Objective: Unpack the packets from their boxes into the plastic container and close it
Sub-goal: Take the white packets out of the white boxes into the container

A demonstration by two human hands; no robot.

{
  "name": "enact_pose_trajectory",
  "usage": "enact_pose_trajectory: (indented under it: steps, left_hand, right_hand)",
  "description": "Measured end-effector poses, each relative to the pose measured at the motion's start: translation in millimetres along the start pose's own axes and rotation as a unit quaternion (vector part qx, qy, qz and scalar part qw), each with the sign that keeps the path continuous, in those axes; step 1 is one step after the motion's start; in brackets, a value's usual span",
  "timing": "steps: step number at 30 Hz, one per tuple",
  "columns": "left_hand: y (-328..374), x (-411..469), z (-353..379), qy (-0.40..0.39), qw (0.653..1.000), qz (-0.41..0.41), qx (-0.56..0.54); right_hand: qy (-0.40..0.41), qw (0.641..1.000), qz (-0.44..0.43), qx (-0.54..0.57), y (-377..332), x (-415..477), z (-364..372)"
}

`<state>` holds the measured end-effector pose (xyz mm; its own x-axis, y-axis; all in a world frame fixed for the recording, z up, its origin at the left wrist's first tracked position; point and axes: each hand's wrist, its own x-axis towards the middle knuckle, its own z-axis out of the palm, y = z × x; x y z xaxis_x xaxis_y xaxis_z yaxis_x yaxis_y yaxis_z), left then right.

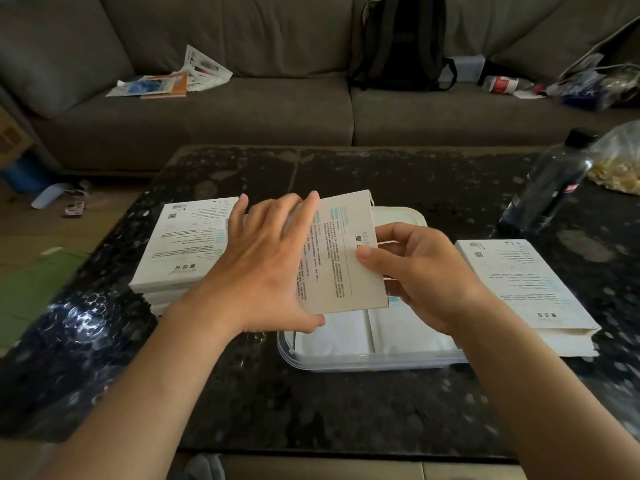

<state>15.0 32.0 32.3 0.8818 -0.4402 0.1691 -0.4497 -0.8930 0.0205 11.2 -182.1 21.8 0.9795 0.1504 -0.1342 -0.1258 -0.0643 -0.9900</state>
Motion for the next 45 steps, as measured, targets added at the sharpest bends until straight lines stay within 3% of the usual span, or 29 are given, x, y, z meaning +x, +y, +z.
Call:
enact_pose_trajectory:
  steps: [11, 16, 20, 25, 37, 45]
  left_hand:
    - [1, -1, 3, 0.008, 1.0, 0.011, -0.005]
    - [10, -3, 4, 0.014, 0.999, 0.029, 0.011]
    - [13, -3, 5, 0.03, 0.999, 0.031, 0.024]
    - [14, -3, 6, 0.034, 0.999, 0.026, 0.028]
    - [12, -2, 4, 0.037, 0.999, 0.023, 0.023]
    - [9, -2, 3, 0.032, 0.999, 0.024, 0.025]
  right_hand:
    - [0.01, 0.985, -0.03, -0.169, 3, 1, -16]
    - [0.035, 0.957, -0.059, -0.281, 5, 6, -18]
    - [0.043, 0.946, -0.083, -0.31, 4, 6, -18]
    - [0.045, 0.952, -0.086, -0.292, 5, 9, -16]
    - [0.009, 0.991, -0.035, -0.127, 0, 7, -17]
    - [0.003, 0.995, 0.007, -0.103, -1, 8, -17]
